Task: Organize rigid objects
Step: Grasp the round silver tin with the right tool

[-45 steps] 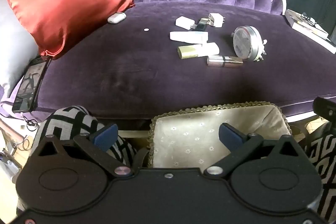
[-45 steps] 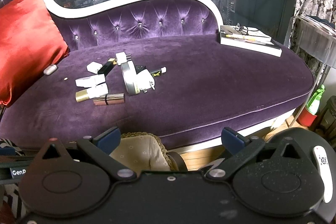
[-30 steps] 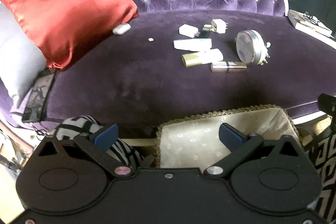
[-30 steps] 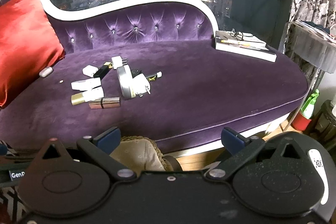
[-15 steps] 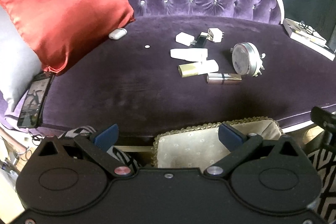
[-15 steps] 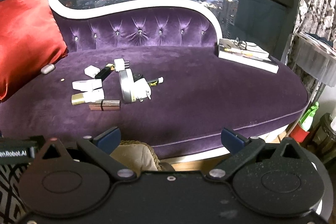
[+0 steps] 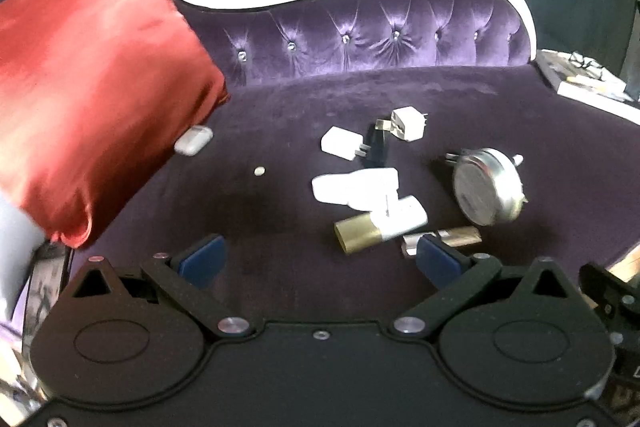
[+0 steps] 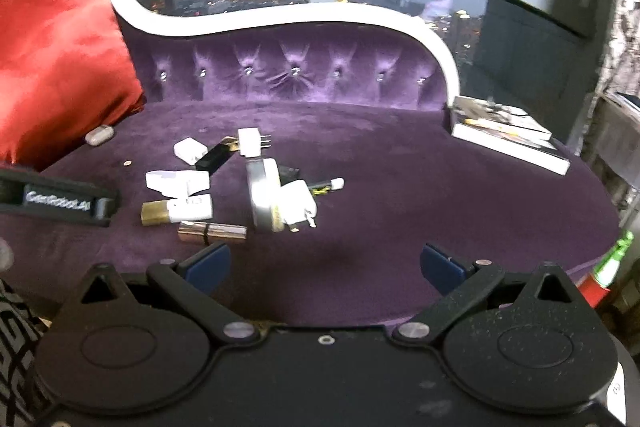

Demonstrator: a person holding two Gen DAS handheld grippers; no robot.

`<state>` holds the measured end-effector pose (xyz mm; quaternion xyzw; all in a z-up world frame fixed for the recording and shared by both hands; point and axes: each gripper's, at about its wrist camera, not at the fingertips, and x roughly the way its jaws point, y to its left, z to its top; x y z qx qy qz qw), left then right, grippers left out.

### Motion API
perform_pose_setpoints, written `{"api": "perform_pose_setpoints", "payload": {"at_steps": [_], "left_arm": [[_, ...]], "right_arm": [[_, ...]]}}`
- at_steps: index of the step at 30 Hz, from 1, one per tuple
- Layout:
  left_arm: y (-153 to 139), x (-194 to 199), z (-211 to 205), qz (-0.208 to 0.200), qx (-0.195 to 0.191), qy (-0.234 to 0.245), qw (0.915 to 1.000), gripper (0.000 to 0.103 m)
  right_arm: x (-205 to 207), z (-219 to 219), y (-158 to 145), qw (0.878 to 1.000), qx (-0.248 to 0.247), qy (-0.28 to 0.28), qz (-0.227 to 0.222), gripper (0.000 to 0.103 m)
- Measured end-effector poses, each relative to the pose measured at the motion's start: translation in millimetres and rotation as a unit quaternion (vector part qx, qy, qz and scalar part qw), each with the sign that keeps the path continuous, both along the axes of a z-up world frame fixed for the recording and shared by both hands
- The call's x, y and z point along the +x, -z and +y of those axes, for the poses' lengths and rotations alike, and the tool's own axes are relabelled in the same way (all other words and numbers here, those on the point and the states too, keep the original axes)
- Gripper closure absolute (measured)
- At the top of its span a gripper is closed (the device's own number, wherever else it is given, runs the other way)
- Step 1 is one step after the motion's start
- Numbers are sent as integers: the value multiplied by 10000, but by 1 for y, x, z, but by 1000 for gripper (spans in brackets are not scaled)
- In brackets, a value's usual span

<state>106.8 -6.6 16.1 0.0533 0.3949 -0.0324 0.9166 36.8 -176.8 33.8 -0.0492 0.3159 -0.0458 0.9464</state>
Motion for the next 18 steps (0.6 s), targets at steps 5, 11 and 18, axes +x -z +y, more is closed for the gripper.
{"api": "perform_pose_setpoints", "payload": {"at_steps": [5, 11, 18], "left_arm": [[10, 33, 1, -215, -67, 45, 9997, 4], [28, 57, 17, 133, -620, -301, 9975, 4], [38, 64, 12, 311, -537, -289, 9977, 4]], "right_arm": [[44, 4, 16, 9998, -67, -33, 170, 22], [85, 18, 27, 9995, -46, -294, 114, 43], [109, 18, 41, 9992, 26, -273, 285, 65]]}}
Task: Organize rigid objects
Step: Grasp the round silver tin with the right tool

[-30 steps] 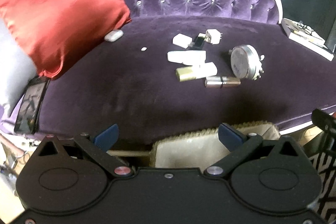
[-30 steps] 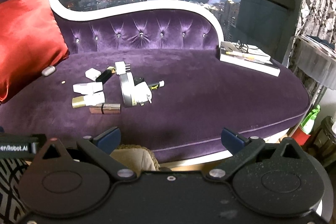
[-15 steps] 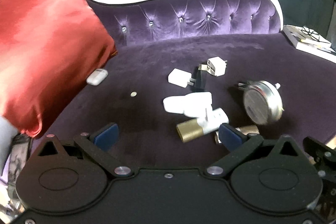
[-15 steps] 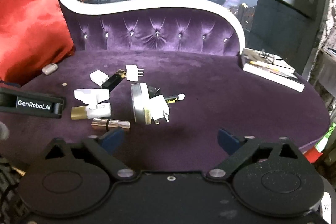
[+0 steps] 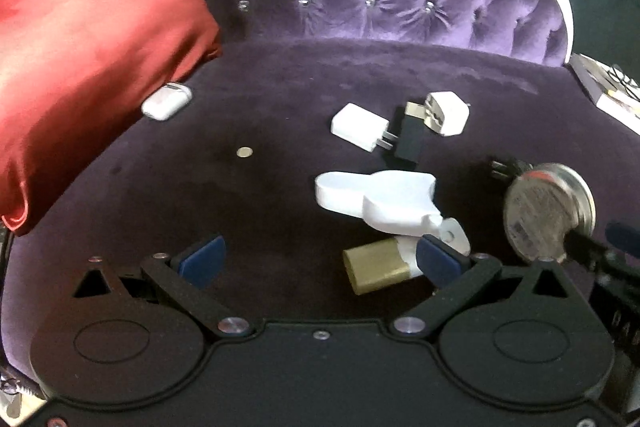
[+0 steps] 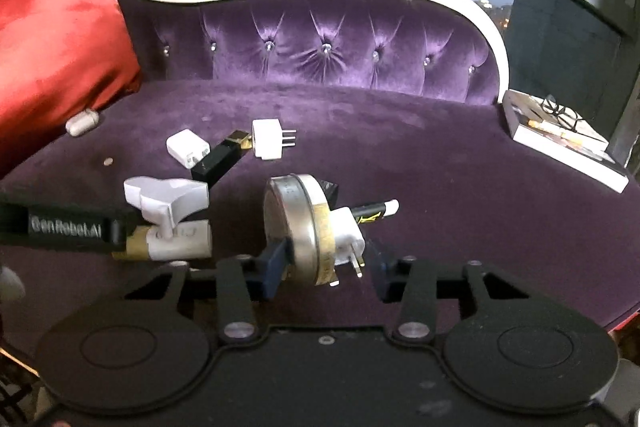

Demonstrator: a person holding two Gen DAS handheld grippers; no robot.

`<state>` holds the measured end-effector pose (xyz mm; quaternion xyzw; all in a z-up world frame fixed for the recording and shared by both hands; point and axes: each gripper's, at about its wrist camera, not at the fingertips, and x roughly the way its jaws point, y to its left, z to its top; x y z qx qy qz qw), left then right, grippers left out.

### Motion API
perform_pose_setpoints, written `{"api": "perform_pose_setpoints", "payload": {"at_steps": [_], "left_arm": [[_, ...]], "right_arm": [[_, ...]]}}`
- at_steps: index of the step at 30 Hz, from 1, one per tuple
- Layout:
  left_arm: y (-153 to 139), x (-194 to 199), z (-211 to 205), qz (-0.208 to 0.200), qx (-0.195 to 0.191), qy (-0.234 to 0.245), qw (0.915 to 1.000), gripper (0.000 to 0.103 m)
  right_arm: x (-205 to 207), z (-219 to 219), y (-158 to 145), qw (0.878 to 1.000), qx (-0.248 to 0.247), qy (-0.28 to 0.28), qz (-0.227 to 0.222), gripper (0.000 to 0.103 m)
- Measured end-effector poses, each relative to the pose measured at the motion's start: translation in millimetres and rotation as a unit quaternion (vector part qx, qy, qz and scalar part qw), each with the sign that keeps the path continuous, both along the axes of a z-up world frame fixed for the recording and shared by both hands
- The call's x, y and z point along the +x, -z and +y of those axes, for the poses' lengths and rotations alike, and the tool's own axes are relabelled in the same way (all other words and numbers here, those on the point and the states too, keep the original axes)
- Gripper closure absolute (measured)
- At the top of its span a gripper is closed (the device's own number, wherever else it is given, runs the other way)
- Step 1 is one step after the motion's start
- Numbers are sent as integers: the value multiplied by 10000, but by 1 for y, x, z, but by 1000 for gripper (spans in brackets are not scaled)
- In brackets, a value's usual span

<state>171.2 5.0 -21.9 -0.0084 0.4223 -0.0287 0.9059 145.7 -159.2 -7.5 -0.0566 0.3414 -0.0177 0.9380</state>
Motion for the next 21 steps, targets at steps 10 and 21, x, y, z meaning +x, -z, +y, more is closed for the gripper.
{"api": "perform_pose_setpoints", "payload": {"at_steps": [10, 21], "left_arm": [[4, -6, -30, -79, 444, 613, 9971, 4], [6, -2, -28, -2, 285, 550, 9981, 4]], "right_arm": [[31, -34, 4, 9959, 556, 700, 152, 64], [32, -8, 8, 9995, 267, 187, -27, 32]]}}
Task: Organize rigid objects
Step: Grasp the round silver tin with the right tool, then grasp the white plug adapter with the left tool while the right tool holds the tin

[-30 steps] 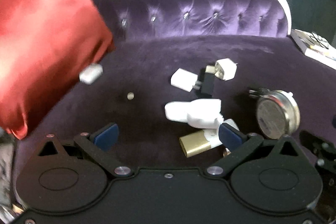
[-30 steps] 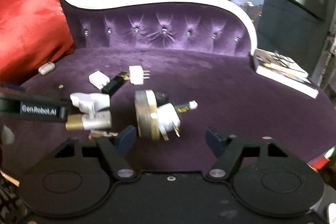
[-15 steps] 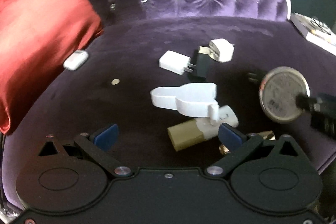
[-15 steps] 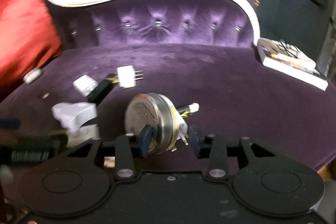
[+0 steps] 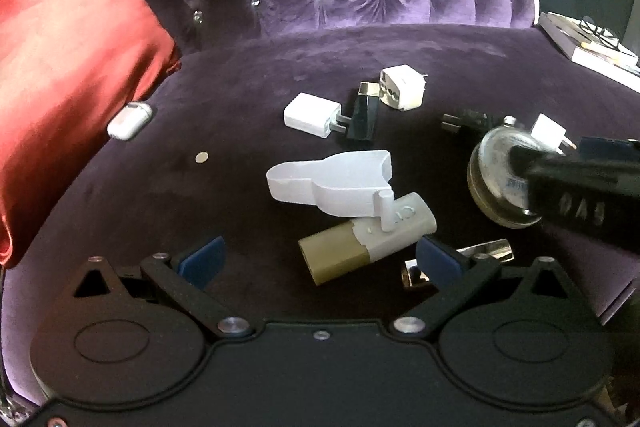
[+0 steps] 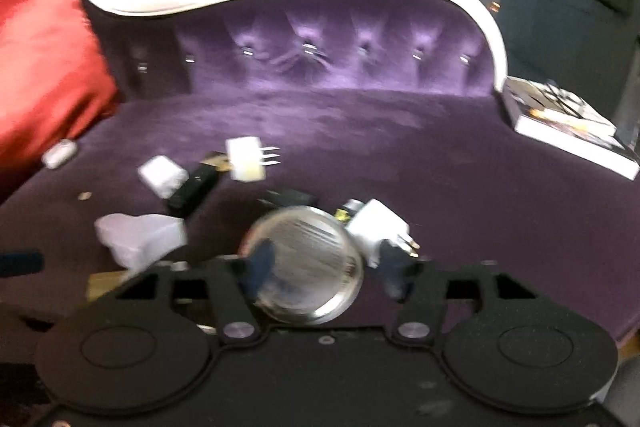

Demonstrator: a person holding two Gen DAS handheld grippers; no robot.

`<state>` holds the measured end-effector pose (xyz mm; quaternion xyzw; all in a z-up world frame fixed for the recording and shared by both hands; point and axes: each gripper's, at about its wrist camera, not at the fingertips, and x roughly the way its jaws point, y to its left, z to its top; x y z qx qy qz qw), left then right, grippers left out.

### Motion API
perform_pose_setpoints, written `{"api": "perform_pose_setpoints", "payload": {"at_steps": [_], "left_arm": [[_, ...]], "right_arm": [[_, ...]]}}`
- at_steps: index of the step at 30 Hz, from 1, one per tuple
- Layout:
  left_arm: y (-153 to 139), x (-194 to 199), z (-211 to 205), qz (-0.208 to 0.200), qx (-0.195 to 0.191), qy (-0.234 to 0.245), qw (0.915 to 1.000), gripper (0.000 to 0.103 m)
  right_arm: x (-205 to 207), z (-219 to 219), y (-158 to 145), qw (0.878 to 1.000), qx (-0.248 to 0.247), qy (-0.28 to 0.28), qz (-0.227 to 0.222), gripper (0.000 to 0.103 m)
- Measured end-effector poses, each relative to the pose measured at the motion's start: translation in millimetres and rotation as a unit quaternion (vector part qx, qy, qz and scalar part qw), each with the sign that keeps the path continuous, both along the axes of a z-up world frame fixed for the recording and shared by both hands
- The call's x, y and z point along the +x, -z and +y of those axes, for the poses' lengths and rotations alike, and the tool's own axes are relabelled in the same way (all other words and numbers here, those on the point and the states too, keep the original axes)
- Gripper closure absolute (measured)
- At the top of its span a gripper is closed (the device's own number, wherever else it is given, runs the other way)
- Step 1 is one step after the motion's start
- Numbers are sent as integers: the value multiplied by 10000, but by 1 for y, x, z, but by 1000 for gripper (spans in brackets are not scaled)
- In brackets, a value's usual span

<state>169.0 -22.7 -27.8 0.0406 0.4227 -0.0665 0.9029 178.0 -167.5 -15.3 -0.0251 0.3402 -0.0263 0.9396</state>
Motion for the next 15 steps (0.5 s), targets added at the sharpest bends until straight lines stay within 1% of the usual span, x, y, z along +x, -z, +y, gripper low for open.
{"api": "perform_pose_setpoints", "payload": {"at_steps": [2, 4, 9, 11, 15], "left_arm": [[0, 1, 1, 20, -24, -31, 10000, 4], [1, 1, 2, 17, -12, -65, 10000, 4], [1, 0, 3, 19, -24, -95, 10000, 4], [1, 0, 3, 5, -23, -101, 9999, 4], [0, 0, 3, -4, -57, -67, 10000, 4]], "right_arm": [[1, 9, 3, 9999, -132, -72, -12, 28], [4, 15, 6, 9997, -174, -148, 92, 25], [19, 18, 16, 9990, -211, 46, 384, 25], [24, 15, 19, 9985, -167, 157, 490, 24], [31, 7, 23, 9971, 97, 319, 687, 23]]}}
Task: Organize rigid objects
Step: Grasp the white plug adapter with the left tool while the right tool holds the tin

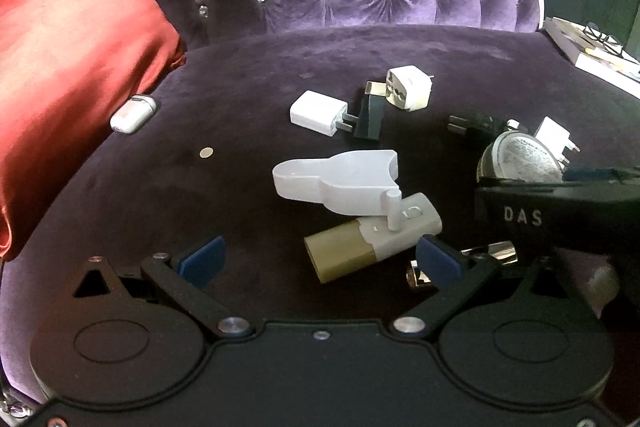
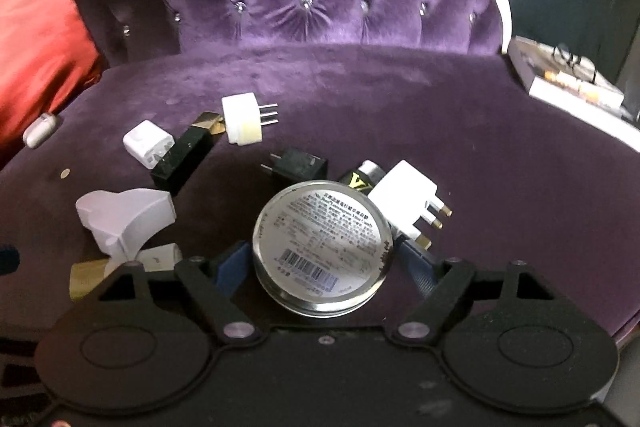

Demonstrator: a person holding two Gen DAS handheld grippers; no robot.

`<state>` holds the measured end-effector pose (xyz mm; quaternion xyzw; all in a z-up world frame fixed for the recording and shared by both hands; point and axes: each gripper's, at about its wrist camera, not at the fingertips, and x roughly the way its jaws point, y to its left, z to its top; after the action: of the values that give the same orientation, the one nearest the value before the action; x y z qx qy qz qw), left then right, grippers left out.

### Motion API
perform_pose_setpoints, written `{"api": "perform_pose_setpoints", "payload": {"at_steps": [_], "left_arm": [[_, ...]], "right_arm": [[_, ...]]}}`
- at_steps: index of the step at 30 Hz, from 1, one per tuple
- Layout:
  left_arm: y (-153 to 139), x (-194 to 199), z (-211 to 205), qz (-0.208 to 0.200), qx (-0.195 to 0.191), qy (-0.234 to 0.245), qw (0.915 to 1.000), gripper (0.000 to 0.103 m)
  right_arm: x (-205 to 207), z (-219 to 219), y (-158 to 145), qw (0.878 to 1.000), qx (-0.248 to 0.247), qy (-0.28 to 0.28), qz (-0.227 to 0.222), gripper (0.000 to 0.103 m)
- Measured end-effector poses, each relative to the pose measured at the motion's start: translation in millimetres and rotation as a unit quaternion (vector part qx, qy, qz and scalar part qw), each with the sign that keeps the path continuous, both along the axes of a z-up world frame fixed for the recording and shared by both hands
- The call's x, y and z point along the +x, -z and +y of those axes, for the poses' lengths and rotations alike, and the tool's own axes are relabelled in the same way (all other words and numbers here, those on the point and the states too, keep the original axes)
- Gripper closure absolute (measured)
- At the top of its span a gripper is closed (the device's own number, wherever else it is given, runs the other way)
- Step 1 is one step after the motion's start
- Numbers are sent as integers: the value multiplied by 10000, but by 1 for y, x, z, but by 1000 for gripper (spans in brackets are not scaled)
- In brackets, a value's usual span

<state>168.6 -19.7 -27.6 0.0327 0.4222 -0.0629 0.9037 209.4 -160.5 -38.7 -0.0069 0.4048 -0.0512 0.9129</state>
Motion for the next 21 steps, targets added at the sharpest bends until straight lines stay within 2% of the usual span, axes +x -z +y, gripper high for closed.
{"api": "perform_pose_setpoints", "payload": {"at_steps": [9, 17, 21], "left_arm": [[0, 0, 0, 10, -54, 54, 10000, 4], [-6, -3, -1, -180, -137, 25, 9997, 4], [-10, -1, -7, -233, -25, 57, 9997, 4]], "right_arm": [[3, -1, 5, 9997, -81, -50, 214, 29], [2, -28, 5, 9987, -22, 341, 371, 29], [3, -32, 6, 9981, -111, 423, 427, 29]]}}
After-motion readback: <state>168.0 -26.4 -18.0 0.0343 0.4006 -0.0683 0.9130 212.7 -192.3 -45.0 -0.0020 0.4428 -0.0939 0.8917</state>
